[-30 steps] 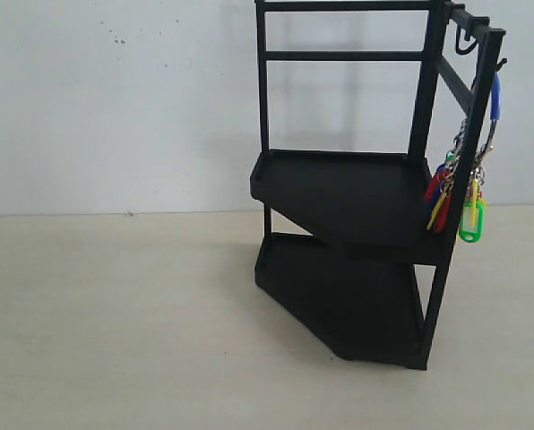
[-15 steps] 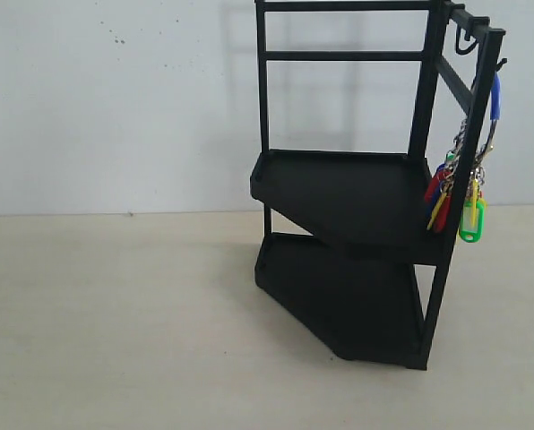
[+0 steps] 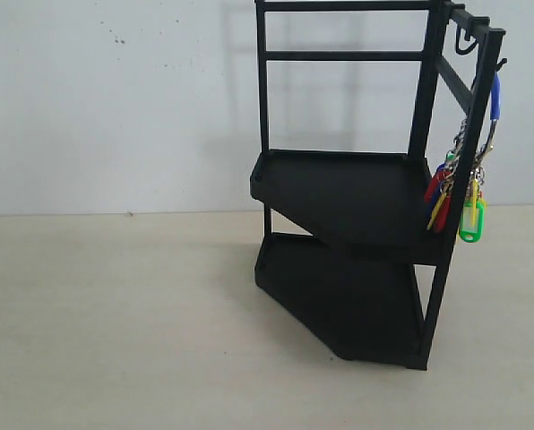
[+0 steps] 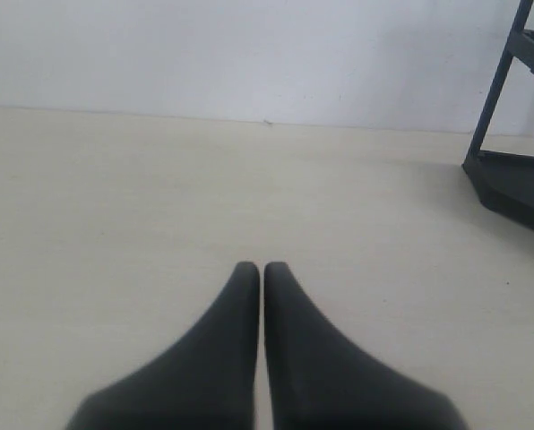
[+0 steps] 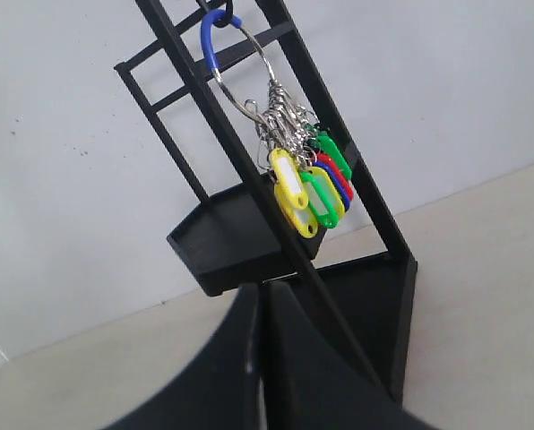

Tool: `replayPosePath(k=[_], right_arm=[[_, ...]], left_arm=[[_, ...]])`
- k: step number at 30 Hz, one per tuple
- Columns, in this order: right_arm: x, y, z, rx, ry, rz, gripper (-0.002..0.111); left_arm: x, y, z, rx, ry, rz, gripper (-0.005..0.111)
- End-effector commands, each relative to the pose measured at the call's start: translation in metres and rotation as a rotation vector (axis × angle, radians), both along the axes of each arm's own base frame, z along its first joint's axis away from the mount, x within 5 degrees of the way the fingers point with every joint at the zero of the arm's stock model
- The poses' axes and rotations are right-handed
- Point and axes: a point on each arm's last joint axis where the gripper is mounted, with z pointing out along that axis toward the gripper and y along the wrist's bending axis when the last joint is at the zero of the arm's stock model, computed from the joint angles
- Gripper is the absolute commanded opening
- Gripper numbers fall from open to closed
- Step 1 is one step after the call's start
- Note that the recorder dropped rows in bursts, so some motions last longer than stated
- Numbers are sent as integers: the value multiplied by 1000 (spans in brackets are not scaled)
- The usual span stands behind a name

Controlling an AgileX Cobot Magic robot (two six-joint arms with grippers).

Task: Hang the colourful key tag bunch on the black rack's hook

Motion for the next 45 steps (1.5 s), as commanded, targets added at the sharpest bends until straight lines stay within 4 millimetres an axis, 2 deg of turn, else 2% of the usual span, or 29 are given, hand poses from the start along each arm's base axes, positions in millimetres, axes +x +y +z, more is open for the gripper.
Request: replayPosePath(k=[1,4,8,14,24,31,37,45], right_arm=[[0,0,-1,49,1,0,0],[0,-2,-7,70,79,-22,0],[0,1,-14,-154,124,16,0],[-1,5,-18,-351,126,67,0],[-3,6,-27,-414,218,94,0],[-3,1,-30,-400,273,13,0],[-3,1,-30,-475,262,9,0],[-3,1,-30,-479,257,8,0]], left_arm=[[0,0,1,8,-11,0,4],[0,0,1,8,-11,0,4],[0,0,1,8,-11,0,4],[0,0,1,8,-11,0,4],[0,0,1,8,-11,0,4],[0,0,1,8,-11,0,4],[0,0,1,8,-11,0,4],[0,0,1,8,-11,0,4]])
